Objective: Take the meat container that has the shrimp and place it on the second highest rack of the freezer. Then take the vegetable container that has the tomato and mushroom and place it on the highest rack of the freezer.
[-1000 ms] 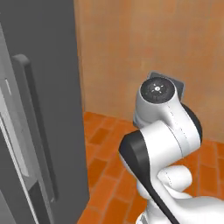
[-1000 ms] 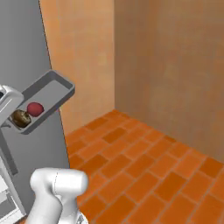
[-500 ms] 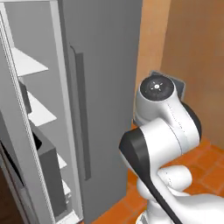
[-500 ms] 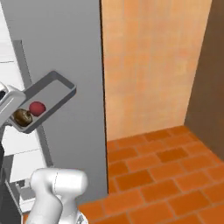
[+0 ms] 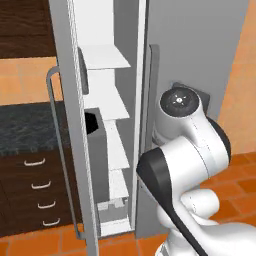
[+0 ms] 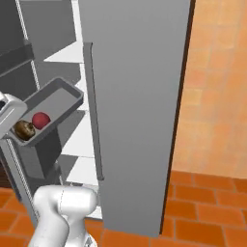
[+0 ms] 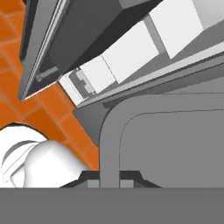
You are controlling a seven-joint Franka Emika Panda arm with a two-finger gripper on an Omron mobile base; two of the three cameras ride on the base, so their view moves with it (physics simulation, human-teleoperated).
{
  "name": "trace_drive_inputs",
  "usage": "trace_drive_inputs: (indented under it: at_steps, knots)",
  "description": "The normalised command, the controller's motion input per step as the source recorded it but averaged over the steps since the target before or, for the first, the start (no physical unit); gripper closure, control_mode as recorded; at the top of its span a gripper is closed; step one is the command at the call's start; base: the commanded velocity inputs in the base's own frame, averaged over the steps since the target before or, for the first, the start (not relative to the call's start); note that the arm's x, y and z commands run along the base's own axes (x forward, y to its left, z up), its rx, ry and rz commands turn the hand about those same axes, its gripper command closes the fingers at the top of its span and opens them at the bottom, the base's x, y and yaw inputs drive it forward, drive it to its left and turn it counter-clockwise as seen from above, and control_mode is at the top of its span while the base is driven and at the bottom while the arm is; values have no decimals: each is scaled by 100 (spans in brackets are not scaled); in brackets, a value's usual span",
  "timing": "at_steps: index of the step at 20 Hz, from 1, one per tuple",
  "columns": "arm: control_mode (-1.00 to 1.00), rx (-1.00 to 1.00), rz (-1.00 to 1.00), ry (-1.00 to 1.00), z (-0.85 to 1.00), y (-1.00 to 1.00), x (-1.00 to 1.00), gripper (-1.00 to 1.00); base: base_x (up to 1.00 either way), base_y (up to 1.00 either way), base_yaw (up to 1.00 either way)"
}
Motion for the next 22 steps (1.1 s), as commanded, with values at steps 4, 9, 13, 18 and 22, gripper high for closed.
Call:
trace_drive_inputs:
  at_steps: [4, 9, 13, 18, 22]
  knots:
    - [100, 0, 0, 0, 0, 0, 0, 100, 59, -25, 68]
    - [100, 0, 0, 0, 0, 0, 0, 100, 87, -29, 59]
    - [100, 0, 0, 0, 0, 0, 0, 100, 51, -33, 56]
    - [100, 0, 0, 0, 0, 0, 0, 100, 42, -36, 43]
    - [-100, 18, 26, -2, 64, -28, 78, 100, 0, 0, 0]
